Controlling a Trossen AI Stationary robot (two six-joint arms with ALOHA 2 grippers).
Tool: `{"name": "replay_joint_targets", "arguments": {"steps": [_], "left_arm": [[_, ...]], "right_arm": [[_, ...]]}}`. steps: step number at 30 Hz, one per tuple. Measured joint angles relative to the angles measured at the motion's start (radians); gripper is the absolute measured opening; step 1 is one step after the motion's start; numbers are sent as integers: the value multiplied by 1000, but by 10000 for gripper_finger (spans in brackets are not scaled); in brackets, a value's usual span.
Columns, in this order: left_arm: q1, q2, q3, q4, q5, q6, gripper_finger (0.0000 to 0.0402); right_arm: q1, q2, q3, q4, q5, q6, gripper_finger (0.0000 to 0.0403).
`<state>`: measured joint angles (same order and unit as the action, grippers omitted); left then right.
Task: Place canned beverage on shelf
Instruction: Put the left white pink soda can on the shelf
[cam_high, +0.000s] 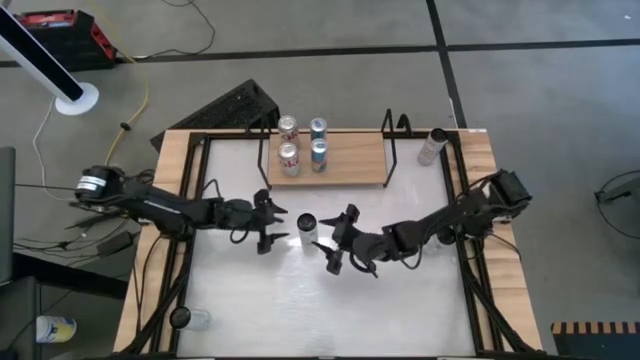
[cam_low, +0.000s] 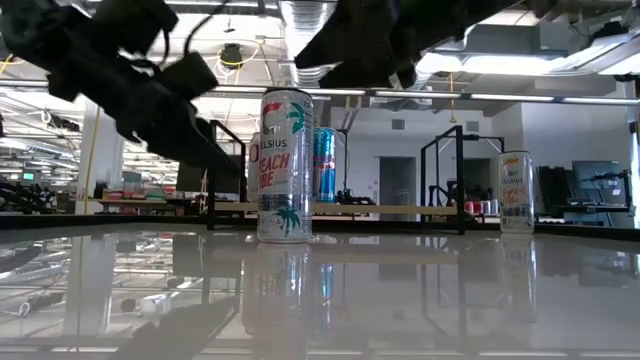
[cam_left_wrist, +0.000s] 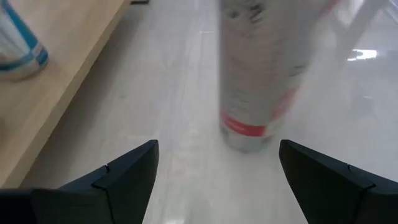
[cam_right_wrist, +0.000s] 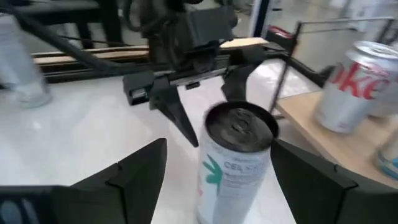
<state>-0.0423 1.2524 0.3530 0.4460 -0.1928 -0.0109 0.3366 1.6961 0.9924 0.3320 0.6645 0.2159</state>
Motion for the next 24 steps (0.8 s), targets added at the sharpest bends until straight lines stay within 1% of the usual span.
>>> {"name": "replay_joint_targets", "arguments": {"steps": [3,5,7,9,11,16,21,24], "left_arm": [[30,61,0,45,5,-20,315],[39,100,0,97,12,-23,315],[43,137,0,149,35,-25,315],[43,166,0,201,55,-35,310],[43,192,2,238,61,-45,298],[43,224,19,247,88,-49,257],[41,220,30,257,152,-53,218],[41,220,30,269,190,-63,199]], "right_arm": [[11,24,3,24,52,29,311],[11,30,-1,4,68,52,311],[10,54,3,29,74,75,311],[9,63,1,19,89,83,311],[9,81,2,30,97,104,311],[9,144,17,32,130,118,311],[-8,192,47,60,132,101,311],[-13,208,61,46,150,98,311]]}}
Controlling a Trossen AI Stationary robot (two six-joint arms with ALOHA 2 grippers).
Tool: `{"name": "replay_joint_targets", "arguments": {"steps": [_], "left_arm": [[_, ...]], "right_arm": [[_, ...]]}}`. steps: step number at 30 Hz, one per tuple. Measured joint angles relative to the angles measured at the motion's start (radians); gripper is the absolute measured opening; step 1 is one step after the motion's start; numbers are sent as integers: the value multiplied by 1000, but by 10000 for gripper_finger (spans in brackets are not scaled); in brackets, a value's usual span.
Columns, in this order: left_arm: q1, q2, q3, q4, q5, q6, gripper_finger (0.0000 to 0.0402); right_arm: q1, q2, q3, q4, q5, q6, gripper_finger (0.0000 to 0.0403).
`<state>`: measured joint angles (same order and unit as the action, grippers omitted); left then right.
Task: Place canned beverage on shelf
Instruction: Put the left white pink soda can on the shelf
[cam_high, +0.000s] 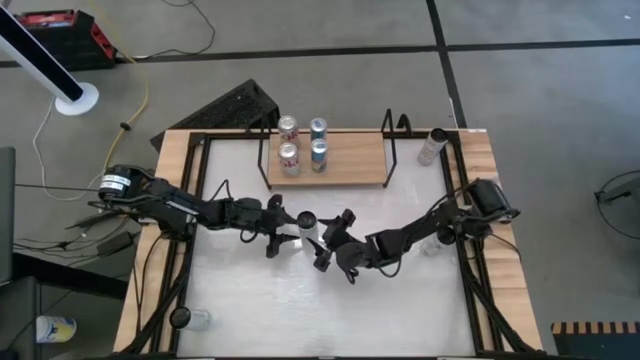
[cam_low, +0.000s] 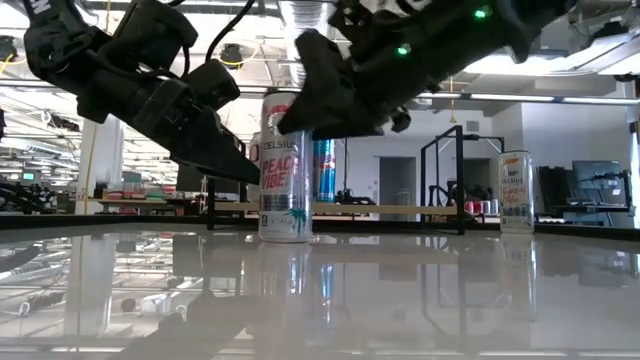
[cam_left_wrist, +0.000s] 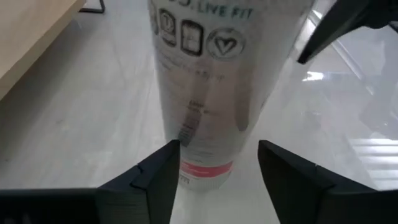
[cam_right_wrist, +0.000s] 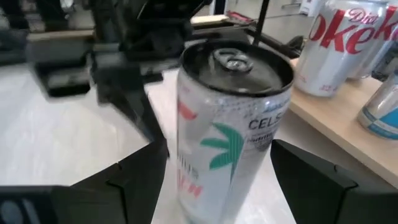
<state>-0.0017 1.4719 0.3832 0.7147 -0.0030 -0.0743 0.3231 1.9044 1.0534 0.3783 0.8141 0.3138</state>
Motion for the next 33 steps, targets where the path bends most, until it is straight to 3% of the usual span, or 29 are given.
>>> {"name": "replay_joint_targets", "arguments": {"steps": [7,16,25,33], "left_arm": [[-11,0,0,-3,19,-1,173],[-11,0,0,-8,22,-1,169],[-11,0,-1,-8,26,2,169],[-11,0,-1,2,25,2,169]], "right_arm": [[-13,2,16,10,28,-64,311],[-28,-5,16,24,15,-173,311],[-78,-7,16,17,-201,-158,329],[-79,-7,16,-6,-207,-209,338]]}}
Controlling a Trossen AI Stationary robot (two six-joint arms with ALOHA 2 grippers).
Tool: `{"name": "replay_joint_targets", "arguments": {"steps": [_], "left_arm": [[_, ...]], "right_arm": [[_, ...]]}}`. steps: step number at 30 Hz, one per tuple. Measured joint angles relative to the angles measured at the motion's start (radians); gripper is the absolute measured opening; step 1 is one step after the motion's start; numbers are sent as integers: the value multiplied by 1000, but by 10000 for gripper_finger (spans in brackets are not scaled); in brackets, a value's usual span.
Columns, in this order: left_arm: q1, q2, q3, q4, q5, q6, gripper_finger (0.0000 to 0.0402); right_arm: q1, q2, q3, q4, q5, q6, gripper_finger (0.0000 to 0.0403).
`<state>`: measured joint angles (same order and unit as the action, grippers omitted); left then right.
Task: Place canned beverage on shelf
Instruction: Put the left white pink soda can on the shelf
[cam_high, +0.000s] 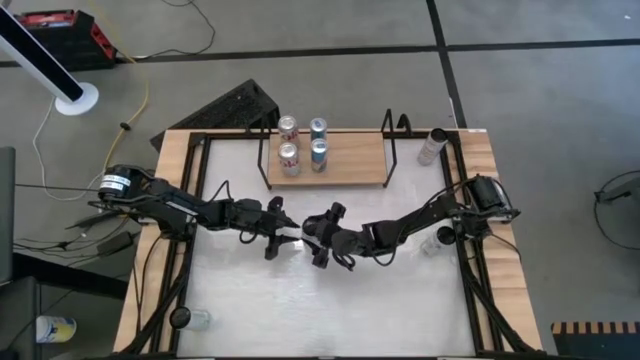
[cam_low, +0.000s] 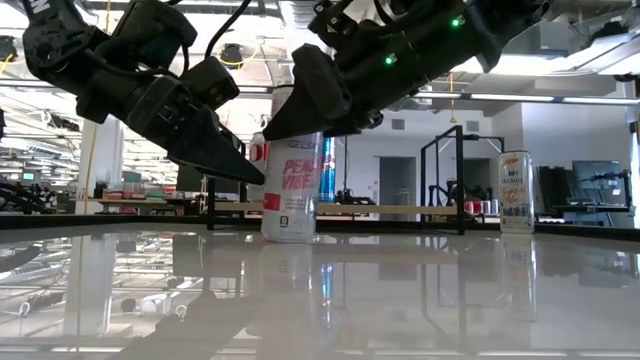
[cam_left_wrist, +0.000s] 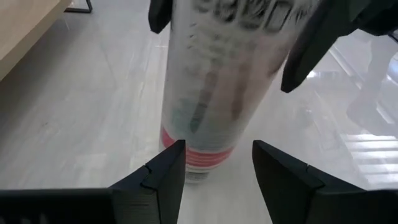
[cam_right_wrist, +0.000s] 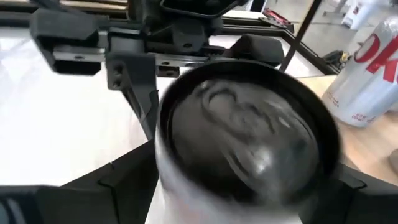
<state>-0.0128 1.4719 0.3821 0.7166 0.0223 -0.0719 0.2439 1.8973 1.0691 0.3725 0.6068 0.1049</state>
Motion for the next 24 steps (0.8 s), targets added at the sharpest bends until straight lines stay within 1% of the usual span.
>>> {"name": "replay_joint_targets", "arguments": {"steps": [5,12,21,24], "left_arm": [[1,0,17,-14,-1,6,169],[1,0,52,-37,0,32,169],[2,0,111,-139,7,68,169],[2,0,121,-160,4,69,169]], "right_arm": [[0,0,0,2,0,-58,338],[0,-15,0,-3,8,-61,338],[0,-17,0,-18,16,-61,338],[5,-47,0,-65,20,-51,338]]}}
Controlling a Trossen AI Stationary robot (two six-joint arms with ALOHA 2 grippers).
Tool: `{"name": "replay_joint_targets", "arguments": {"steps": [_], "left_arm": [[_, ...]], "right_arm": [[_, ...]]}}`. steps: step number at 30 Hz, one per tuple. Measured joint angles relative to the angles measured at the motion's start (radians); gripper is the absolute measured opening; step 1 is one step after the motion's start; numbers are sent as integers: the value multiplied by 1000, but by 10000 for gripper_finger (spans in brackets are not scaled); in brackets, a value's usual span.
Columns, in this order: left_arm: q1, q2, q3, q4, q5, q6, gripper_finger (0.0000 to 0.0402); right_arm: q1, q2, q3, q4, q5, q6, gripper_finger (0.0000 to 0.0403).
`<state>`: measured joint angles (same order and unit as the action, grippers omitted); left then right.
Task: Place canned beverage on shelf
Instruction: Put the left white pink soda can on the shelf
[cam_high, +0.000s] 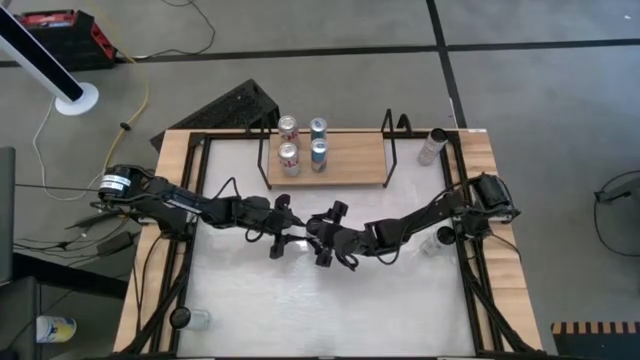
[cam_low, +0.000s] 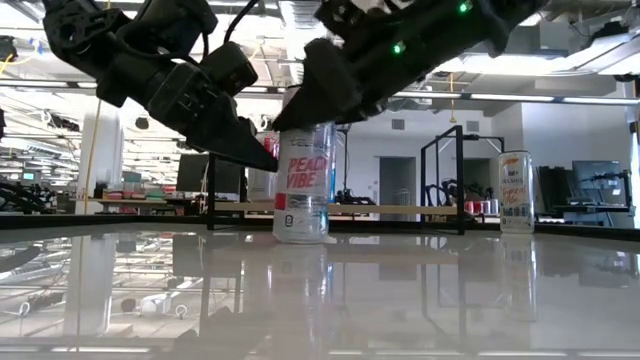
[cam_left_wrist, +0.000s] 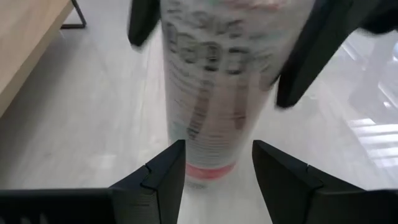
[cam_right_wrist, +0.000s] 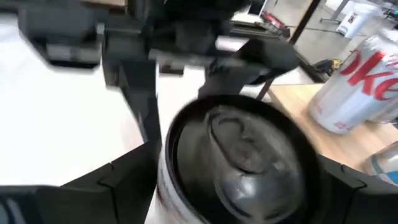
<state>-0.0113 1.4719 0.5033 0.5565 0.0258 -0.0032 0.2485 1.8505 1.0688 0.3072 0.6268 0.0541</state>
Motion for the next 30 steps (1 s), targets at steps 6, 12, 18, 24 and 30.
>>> {"name": "replay_joint_targets", "arguments": {"steps": [6,12,18,24,30], "left_arm": [[0,-1,29,-60,-4,0,169],[0,-27,53,-122,-7,0,169],[-9,-155,52,-229,-66,-6,169],[-19,-211,52,-251,-78,-5,169],[-19,-194,51,-240,-86,-1,169]], "right_arm": [[5,-99,0,-146,8,101,327],[7,-150,0,-203,8,129,307],[6,-146,0,-205,7,123,282],[3,-146,0,-205,3,122,296],[-4,-146,0,-216,-4,130,337]]}}
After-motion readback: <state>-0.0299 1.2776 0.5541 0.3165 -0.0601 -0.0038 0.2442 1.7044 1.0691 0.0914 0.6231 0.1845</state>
